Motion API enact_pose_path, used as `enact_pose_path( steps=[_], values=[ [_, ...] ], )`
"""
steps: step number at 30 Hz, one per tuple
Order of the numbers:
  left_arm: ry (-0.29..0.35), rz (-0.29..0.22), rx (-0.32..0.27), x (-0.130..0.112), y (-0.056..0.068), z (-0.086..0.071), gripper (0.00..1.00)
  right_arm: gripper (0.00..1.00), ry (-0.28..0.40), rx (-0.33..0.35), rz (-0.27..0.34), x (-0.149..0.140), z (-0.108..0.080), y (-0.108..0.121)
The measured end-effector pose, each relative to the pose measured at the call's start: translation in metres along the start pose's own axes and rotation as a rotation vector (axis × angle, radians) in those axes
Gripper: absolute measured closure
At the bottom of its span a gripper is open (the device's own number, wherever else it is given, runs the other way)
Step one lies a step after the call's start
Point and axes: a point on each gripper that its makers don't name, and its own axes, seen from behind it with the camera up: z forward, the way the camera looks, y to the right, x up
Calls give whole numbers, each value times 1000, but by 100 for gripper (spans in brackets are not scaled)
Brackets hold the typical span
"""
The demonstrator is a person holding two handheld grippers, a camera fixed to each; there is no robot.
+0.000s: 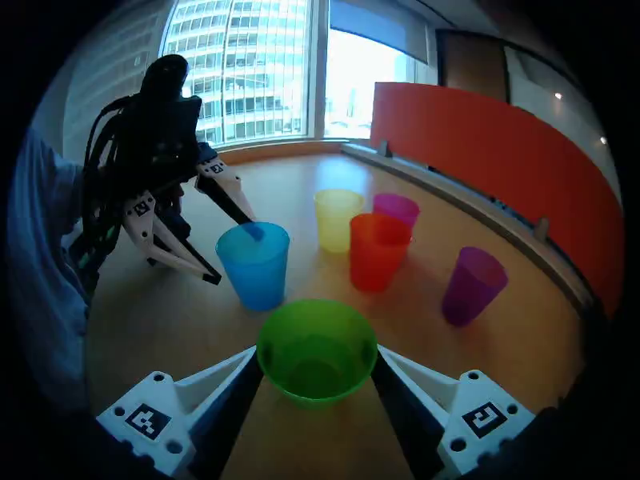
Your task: Pour water
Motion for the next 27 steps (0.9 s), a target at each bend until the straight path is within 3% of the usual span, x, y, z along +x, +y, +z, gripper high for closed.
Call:
enact_pose_path(
  steps=[6,12,27],
  values=[
    [0,5,0,2,2,-1,2,8,4,-7,2,-1,-2,-1],
    [-1,8,12,2,1,-6,2,0,9,-33,9,-3,-8,2],
    [38,-9,78,6,-3,-30,2,0,26,-106,42,-18,-50,2]
  ],
)
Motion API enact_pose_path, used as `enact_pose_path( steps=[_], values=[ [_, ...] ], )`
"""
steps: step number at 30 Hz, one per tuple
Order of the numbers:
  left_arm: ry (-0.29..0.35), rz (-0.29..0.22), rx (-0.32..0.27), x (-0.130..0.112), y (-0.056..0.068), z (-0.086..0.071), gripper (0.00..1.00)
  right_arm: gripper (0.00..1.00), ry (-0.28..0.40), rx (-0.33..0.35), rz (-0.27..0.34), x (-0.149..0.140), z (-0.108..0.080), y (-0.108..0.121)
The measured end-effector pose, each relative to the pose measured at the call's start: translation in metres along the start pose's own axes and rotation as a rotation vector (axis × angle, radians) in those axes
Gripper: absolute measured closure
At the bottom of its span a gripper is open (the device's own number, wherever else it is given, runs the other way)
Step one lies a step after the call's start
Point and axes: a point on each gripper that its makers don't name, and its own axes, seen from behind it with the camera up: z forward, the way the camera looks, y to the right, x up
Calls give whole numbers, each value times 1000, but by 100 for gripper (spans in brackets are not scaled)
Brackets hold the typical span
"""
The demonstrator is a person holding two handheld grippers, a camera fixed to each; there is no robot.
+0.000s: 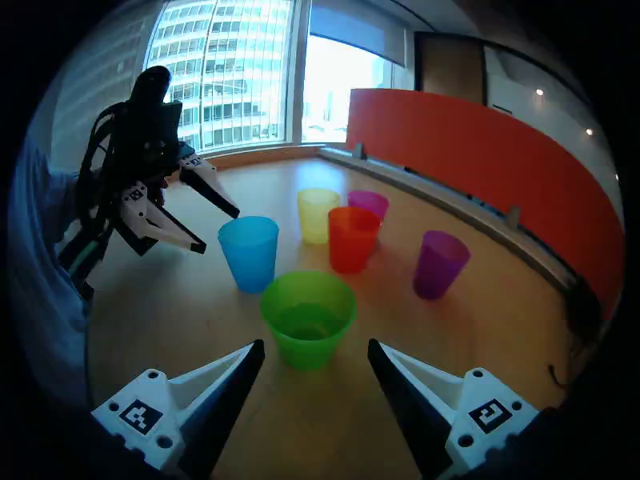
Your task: Pour water
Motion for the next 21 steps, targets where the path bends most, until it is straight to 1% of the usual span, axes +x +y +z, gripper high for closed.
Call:
enact_pose_path(
  steps=[6,12,17,21],
  values=[
    [43,-23,52,7,-9,-13,2,0,26,-48,13,2,-20,5],
    [75,-19,110,11,-19,-23,2,0,60,-92,30,7,-33,12],
    [134,-29,165,21,-32,-31,2,0,99,-142,53,13,-41,19],
    [191,-36,225,31,-47,-38,2,0,138,-203,88,20,-47,33]
  ],
)
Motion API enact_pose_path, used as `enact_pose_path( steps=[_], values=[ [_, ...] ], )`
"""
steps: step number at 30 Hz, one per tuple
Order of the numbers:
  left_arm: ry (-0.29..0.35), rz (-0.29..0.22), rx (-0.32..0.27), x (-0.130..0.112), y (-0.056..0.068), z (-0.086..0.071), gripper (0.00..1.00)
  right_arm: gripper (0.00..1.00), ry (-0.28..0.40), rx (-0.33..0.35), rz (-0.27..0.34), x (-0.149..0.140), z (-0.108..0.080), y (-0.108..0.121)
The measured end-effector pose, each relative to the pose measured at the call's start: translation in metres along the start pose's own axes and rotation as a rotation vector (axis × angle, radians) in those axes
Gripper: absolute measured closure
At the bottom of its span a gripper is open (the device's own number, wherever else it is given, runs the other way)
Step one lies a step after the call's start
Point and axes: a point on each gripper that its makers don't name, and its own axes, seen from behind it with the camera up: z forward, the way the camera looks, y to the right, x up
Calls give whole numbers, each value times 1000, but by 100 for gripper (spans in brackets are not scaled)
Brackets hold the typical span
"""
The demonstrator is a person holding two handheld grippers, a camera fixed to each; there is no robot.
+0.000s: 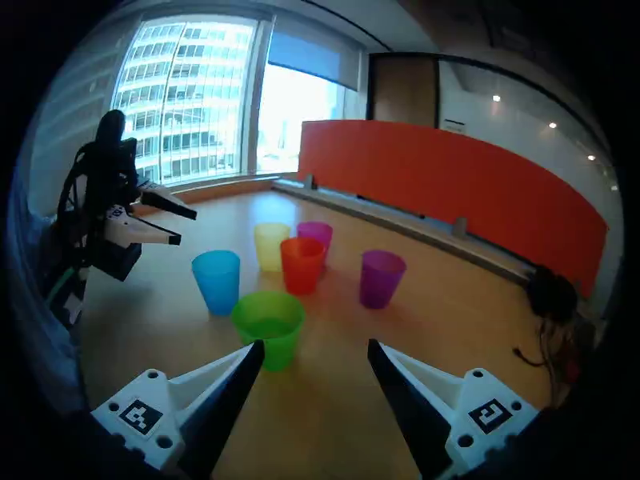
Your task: Pour water
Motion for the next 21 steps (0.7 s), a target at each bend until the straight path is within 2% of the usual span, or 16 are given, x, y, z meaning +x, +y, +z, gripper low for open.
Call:
enact_pose_path(
  steps=[8,12,21],
  values=[
    [97,16,154,22,-31,-8,2,0,97,-160,47,24,-8,34],
    [148,-5,230,33,-47,-16,2,0,154,-243,68,38,-15,51],
    [257,-33,367,58,-72,-35,2,0,284,-438,135,65,-35,93]
  ],
)
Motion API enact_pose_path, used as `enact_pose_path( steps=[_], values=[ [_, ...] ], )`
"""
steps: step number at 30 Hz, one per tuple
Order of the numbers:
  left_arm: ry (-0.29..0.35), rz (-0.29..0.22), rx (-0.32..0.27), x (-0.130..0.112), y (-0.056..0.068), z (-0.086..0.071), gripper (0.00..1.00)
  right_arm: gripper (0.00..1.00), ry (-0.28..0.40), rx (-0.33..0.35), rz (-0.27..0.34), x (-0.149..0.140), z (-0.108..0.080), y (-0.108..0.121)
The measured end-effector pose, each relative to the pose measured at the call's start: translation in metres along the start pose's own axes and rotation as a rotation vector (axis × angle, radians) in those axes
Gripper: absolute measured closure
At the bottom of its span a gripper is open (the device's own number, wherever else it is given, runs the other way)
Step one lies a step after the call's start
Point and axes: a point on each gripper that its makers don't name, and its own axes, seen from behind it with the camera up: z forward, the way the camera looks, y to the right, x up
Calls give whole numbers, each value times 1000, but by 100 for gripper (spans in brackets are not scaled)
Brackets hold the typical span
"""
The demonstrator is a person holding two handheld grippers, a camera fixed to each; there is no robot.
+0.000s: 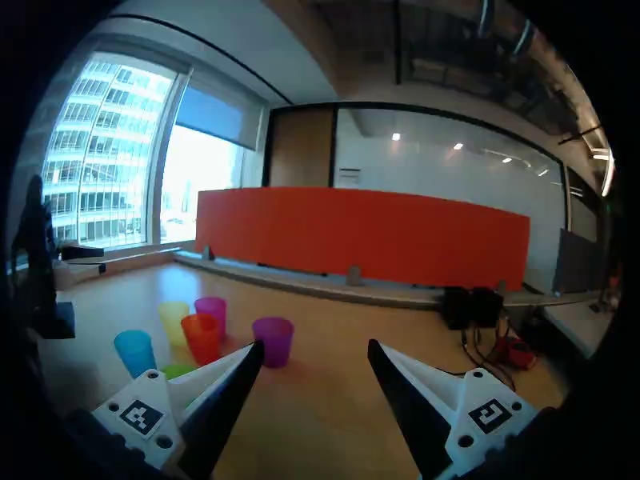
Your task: Pour water
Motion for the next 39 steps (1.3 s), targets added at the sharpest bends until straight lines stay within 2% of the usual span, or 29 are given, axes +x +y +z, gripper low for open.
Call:
enact_pose_path(
  steps=[8,14,20,23,29,39],
  values=[
    [64,-26,98,20,-20,-1,2,0,105,-166,78,27,-5,39],
    [81,-44,128,24,-25,0,2,1,158,-240,126,37,-14,56],
    [70,-65,130,14,-27,2,2,1,167,-275,123,36,-20,59],
    [67,-58,138,9,-31,2,2,1,169,-284,116,35,-22,58],
    [63,-48,146,2,-33,4,2,1,170,-297,112,34,-24,56],
    [58,-69,170,-16,-41,10,2,1,185,-307,76,40,-25,48]
  ],
)
